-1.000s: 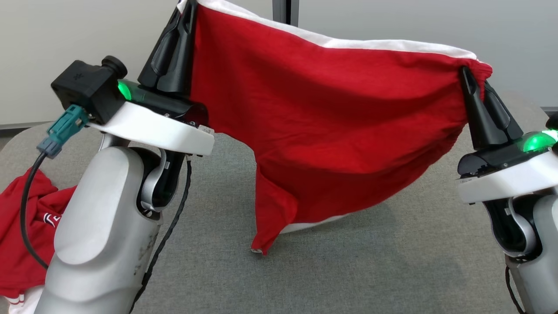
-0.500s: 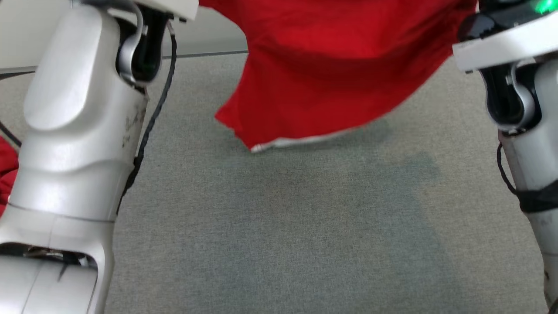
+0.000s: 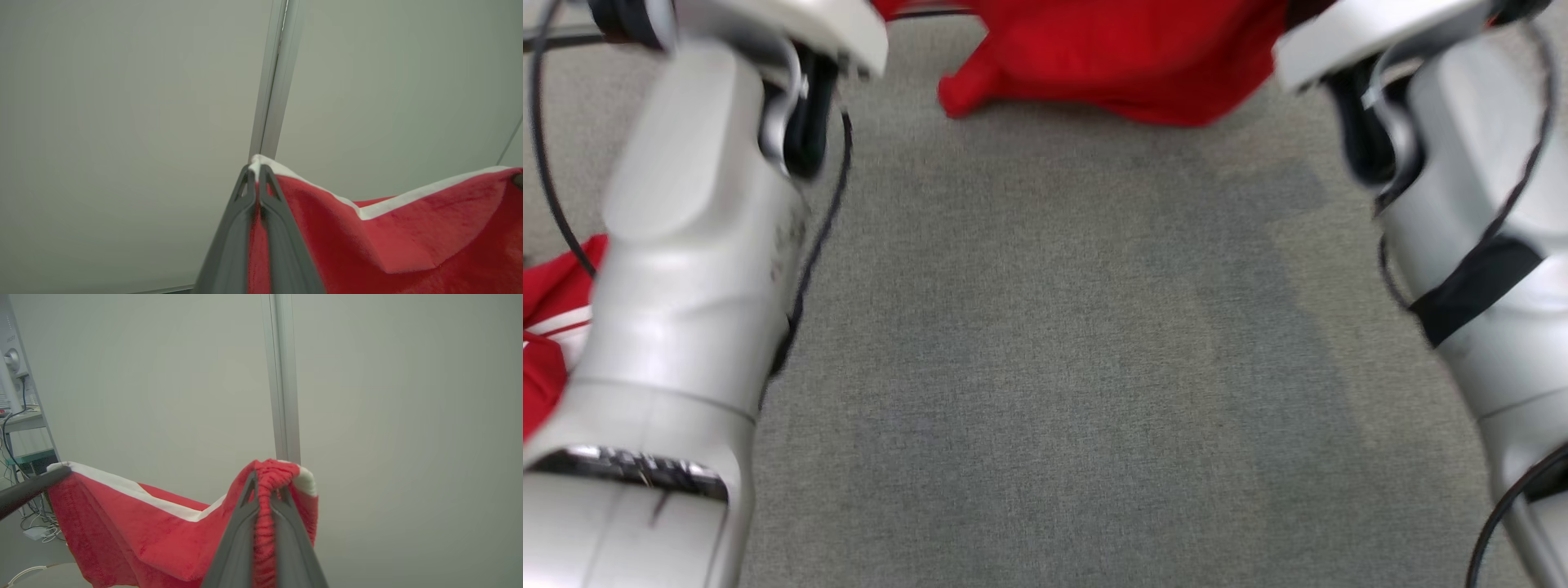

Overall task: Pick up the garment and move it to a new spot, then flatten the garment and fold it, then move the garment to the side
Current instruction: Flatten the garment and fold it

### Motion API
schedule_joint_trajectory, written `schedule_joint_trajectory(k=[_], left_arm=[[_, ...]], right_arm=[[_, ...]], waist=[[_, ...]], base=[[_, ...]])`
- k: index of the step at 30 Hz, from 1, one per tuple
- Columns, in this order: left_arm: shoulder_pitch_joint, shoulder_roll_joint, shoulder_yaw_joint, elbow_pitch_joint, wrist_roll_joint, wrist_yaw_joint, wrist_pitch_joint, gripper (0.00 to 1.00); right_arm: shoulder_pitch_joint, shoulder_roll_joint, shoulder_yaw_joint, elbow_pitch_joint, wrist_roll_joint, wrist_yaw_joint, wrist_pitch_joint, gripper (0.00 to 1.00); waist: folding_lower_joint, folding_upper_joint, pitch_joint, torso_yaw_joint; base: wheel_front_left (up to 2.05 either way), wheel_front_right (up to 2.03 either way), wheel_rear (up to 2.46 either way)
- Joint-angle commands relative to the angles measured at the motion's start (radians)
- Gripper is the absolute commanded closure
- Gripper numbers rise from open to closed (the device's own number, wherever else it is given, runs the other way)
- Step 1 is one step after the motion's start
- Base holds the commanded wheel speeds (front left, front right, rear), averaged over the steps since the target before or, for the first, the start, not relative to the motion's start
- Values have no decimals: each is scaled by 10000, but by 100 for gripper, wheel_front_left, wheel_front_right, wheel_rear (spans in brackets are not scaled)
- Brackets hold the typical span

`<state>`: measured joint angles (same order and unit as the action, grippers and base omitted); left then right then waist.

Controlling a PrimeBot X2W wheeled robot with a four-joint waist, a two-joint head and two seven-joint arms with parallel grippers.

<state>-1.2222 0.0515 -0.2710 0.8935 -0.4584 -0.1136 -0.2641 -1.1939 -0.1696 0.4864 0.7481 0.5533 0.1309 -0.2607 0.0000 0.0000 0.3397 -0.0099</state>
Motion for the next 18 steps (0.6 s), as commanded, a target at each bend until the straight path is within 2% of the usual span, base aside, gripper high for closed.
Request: schedule_joint_trajectory(k=[1, 6, 10, 14, 18], left_arm=[[388, 2, -79, 152, -345, -37, 2, 100], [1585, 10, -761, 674, -1225, 60, 0, 100], [2208, 10, -1076, 707, -1747, 225, -2, 100], [3417, 10, -1007, -243, -1568, 278, 1, 100], [4826, 9, -472, -1508, -1085, 283, -2, 100]], right_arm=[[380, 140, 94, 236, -61, -3, -51, 100], [1268, 346, 464, 644, -116, -3, -54, 100], [2069, 436, 567, 403, 19, -3, -55, 100], [3659, 242, 298, -679, -31, -2, -55, 100], [5390, 145, 84, -1902, -158, -2, -57, 100]], waist=[[0, 0, 302, 104], [0, 0, 726, 139], [0, 0, 858, 102], [0, 0, 521, 217], [0, 0, -9, 252]], base=[[0, 0, 0], [0, 0, 0], [0, 0, 0], [0, 0, 0], [0, 0, 0]])
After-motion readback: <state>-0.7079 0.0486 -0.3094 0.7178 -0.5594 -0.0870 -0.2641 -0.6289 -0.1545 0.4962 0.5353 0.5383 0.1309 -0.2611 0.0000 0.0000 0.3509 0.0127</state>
